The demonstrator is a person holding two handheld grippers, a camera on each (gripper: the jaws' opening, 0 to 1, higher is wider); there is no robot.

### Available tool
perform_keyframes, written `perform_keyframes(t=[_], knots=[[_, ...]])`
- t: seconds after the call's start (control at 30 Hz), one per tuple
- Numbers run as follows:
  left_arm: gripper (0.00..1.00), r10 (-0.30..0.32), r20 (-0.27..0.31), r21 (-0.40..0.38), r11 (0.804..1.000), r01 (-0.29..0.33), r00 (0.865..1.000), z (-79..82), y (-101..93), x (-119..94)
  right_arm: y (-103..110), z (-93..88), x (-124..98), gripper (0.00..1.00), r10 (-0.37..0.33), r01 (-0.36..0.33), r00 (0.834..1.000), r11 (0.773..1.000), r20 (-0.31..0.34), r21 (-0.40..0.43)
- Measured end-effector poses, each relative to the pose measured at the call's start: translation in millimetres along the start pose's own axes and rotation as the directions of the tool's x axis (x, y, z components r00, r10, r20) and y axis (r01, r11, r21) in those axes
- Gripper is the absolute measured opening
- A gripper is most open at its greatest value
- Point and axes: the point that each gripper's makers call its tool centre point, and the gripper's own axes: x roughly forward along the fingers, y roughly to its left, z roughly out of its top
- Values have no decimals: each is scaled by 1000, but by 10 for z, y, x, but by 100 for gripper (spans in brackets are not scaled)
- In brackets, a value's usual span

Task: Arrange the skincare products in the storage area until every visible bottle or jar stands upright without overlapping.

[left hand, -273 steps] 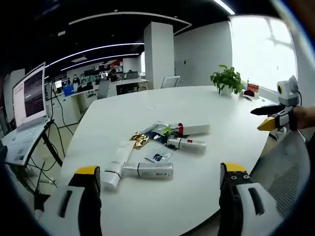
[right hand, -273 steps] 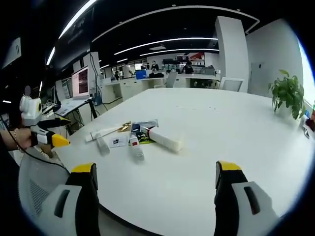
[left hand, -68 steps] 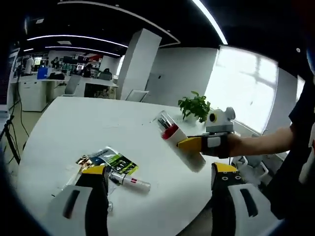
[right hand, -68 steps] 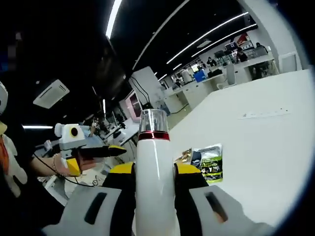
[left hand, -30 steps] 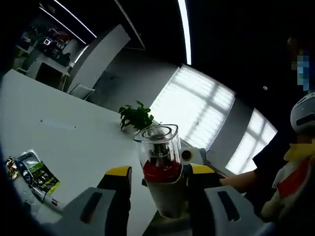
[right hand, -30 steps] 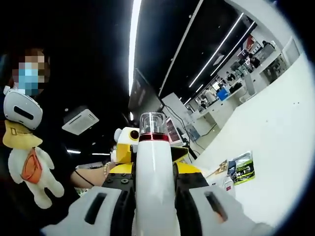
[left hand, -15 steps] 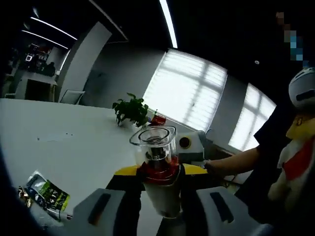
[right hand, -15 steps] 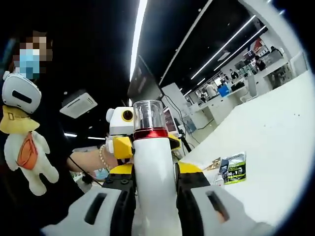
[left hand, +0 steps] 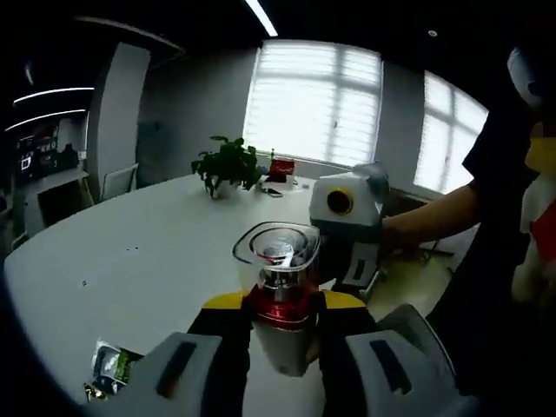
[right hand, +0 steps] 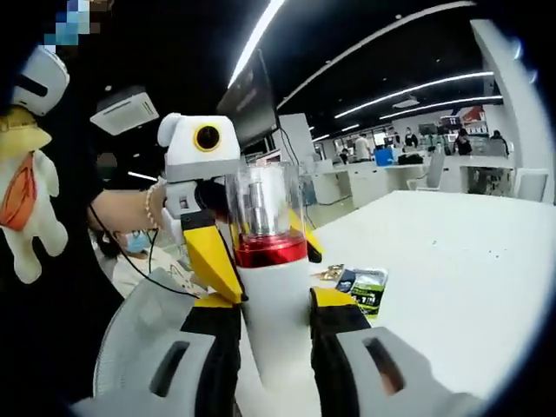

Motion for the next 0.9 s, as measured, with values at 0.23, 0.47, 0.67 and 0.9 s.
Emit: perform_keyframes(t=[0.23,0.47,0.67,0.9], knots=[[26,-11,-47,31,999,12,999,-153,11,182,-176,-235,-22,29,-58,52,995,996,-85,-68],[26,-16,-67,23,1000,18,998,-289,67,353,-304,-411,-40,29,-94,86,989,993,-114,-77],[26,-6,-98,10,1000,7,995,-442,117,481,-392,-603,-29,29,-120,106,982,989,-145,-103],[26,12,-145,10,1000,-11,989,-646,222,616,-509,-833,0,29,-130,113,978,987,-161,-114]])
